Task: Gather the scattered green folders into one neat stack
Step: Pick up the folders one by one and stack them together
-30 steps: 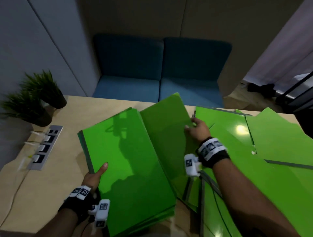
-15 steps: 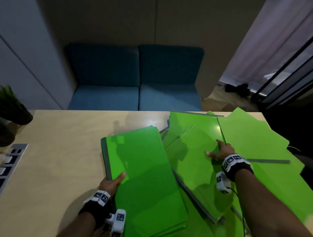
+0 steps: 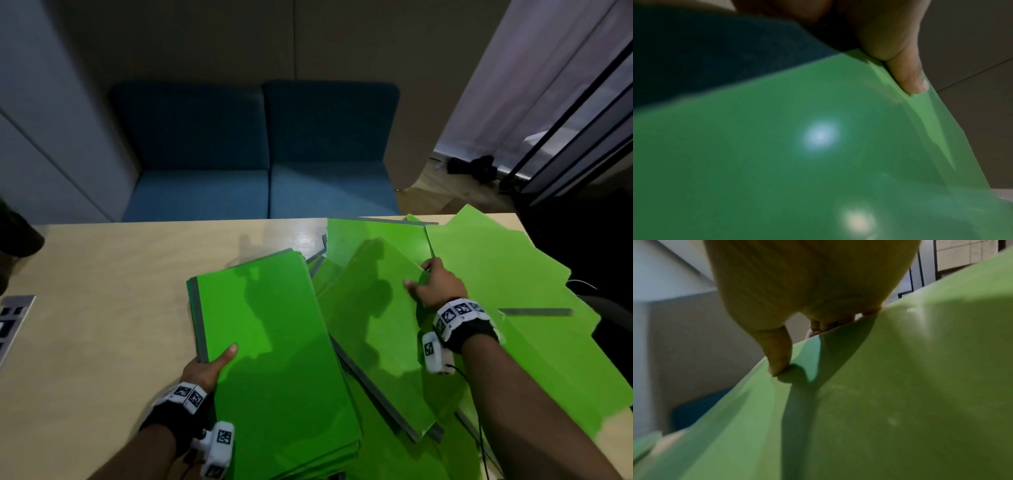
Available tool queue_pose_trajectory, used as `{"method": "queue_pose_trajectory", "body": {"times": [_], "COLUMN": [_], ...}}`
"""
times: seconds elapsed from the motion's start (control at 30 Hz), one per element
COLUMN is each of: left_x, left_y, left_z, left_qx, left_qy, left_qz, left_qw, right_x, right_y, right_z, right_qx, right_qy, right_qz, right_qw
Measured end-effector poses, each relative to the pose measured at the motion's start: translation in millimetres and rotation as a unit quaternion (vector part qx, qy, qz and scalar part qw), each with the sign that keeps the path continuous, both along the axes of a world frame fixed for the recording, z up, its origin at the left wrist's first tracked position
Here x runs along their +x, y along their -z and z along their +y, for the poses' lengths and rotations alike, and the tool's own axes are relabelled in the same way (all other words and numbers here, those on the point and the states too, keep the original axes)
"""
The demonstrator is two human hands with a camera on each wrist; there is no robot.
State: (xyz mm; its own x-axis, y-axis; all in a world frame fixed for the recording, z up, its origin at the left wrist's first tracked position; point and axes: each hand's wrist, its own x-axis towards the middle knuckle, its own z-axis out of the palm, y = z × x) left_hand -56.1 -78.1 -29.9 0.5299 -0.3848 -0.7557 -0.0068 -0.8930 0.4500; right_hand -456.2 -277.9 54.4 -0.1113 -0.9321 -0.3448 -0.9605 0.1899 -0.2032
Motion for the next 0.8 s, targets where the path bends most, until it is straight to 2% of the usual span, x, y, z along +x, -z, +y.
{"method": "queue_pose_trajectory", "body": {"times": [0.1, 0.2, 0.33, 0.4, 0.47, 0.53, 0.63, 0.7, 0.8], "left_x": [0.3, -1.7, -2.3, -2.7, -3.5, -2.7, -3.5, -2.6, -0.9], "left_y": [-0.6, -4.4, -11.1, -11.1, -11.7, -9.7, -16.1, -15.8, -20.1], "left_z": [0.7, 0.2, -0.7, -0.9, -0.4, -0.2, 0.9, 1.6, 4.4], "left_qx": [0.007, 0.004, 0.004, 0.005, -0.001, -0.004, -0.011, -0.029, -0.013], "left_qy": [0.003, 0.005, 0.003, 0.001, -0.006, -0.010, 0.000, 0.004, 0.012], "left_qz": [0.005, 0.004, 0.002, 0.009, 0.015, 0.015, 0.024, 0.023, 0.029], "left_qw": [1.000, 1.000, 1.000, 1.000, 1.000, 1.000, 1.000, 0.999, 0.999], "right_x": [-1.4, -8.8, -31.8, -35.0, -23.1, -0.9, 53.8, 88.2, 120.7], "right_y": [-32.9, -61.5, -79.8, -76.1, -56.0, -18.9, 22.7, 36.1, 41.8], "right_z": [-4.6, -12.1, -14.7, -12.2, -4.9, 4.0, 38.3, 62.4, 75.7], "right_qx": [-0.037, -0.075, -0.100, -0.073, -0.028, 0.026, 0.092, 0.135, 0.155], "right_qy": [-0.017, 0.026, 0.108, 0.151, 0.185, 0.195, 0.165, 0.152, 0.059], "right_qz": [-0.033, -0.112, -0.315, -0.384, -0.417, -0.395, -0.348, -0.315, -0.206], "right_qw": [0.999, 0.990, 0.938, 0.908, 0.890, 0.898, 0.918, 0.927, 0.964]}}
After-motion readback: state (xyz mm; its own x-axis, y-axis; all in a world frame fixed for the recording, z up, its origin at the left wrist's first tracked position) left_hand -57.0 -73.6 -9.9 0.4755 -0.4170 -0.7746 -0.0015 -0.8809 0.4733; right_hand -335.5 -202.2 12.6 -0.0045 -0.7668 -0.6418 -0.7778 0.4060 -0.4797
